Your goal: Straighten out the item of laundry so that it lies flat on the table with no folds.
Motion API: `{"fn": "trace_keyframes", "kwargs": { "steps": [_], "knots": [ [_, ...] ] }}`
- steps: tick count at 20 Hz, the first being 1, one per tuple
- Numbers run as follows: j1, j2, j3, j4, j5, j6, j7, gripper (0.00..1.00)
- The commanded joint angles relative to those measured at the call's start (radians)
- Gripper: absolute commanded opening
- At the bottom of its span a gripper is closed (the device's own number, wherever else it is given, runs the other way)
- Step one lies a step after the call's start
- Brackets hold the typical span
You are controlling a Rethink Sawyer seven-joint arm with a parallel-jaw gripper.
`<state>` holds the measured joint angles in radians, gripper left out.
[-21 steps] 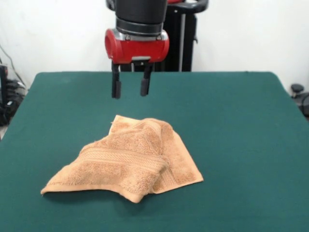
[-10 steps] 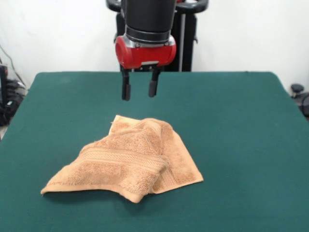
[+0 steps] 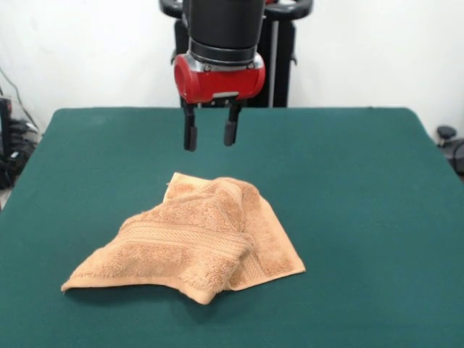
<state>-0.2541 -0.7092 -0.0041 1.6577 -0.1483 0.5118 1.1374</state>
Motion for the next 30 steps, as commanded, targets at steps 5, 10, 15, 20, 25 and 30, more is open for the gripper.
{"fn": "trace_keyframes", "kwargs": {
  "steps": [5,10,15,20,25,30],
  "knots": [
    [0.025,0.071,0.025,0.050,0.059,-0.028,0.269,1.00],
    [0.027,0.098,0.022,0.036,0.060,-0.050,0.275,1.00],
    [0.026,0.143,0.024,0.017,0.064,-0.119,0.288,1.00],
    [0.039,0.181,0.013,-0.008,0.074,-0.145,0.288,1.00],
    [0.032,0.194,0.018,-0.004,0.083,-0.174,0.274,1.00],
    [0.031,0.203,0.016,-0.012,0.090,-0.188,0.270,1.00]
  ]
}}
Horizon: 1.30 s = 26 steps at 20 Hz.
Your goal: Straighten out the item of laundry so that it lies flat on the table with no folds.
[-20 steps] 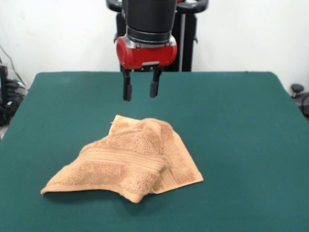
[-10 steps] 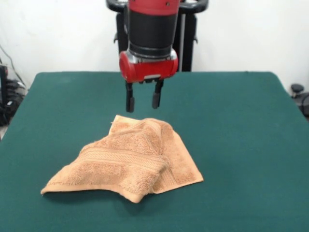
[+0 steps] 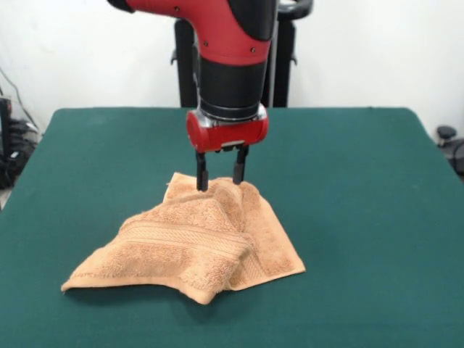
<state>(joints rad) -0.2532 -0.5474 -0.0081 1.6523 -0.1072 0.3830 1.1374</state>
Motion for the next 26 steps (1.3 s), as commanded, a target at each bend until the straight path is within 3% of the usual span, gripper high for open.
{"fn": "trace_keyframes", "kwargs": {
  "steps": [1,20,22,26],
  "knots": [
    [0.030,0.040,0.021,-0.007,0.051,-0.058,0.269,1.00],
    [0.015,0.051,0.031,-0.038,0.064,-0.053,0.252,1.00],
    [0.010,0.069,0.033,-0.036,0.059,-0.091,0.256,1.00],
    [0.038,0.229,0.001,-0.148,0.061,-0.194,0.280,1.00]
  ]
}}
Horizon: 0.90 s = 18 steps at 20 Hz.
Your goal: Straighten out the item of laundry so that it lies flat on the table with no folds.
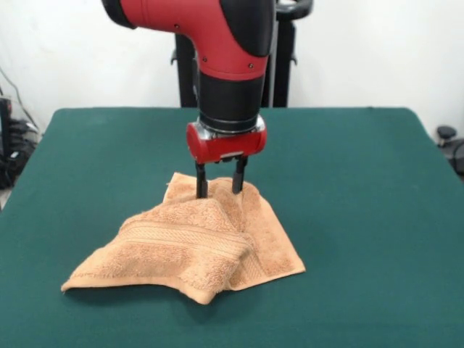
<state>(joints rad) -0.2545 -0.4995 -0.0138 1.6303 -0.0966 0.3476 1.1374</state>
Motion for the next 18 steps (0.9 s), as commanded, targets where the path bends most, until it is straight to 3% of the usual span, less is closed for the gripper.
{"fn": "trace_keyframes", "kwargs": {
  "steps": [1,7,12,18],
  "knots": [
    [0.056,0.211,-0.013,-0.152,0.058,-0.150,0.287,1.00],
    [0.081,0.357,-0.009,-0.266,0.091,-0.117,0.254,1.00],
    [0.142,0.457,-0.079,-0.357,0.133,-0.123,0.297,1.00],
    [0.156,0.445,-0.085,-0.350,0.158,-0.050,0.292,1.00]
  ]
}}
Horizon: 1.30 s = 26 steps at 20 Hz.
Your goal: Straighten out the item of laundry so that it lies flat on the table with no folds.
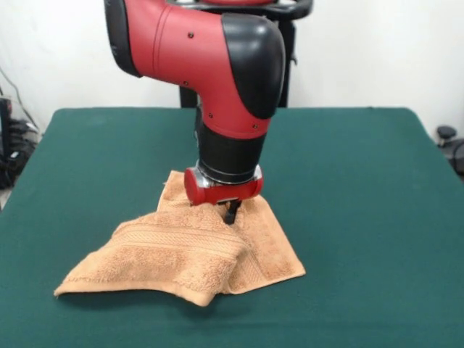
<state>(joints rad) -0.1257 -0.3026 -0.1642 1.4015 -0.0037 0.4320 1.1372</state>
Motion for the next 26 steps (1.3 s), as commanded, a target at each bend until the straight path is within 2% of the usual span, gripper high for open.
{"fn": "trace_keyframes", "kwargs": {
  "steps": [1,7,16,21,26],
  "knots": [
    [0.030,0.235,0.063,-0.109,0.066,-0.121,0.293,1.00],
    [-0.013,0.169,0.101,-0.026,0.035,-0.135,0.231,1.00],
    [-0.045,0.164,0.147,0.008,0.031,-0.179,0.222,1.00],
    [-0.023,0.142,0.191,0.047,0.062,-0.204,0.266,1.00],
    [0.019,0.135,0.194,0.057,0.104,-0.205,0.316,1.00]
  ]
}}
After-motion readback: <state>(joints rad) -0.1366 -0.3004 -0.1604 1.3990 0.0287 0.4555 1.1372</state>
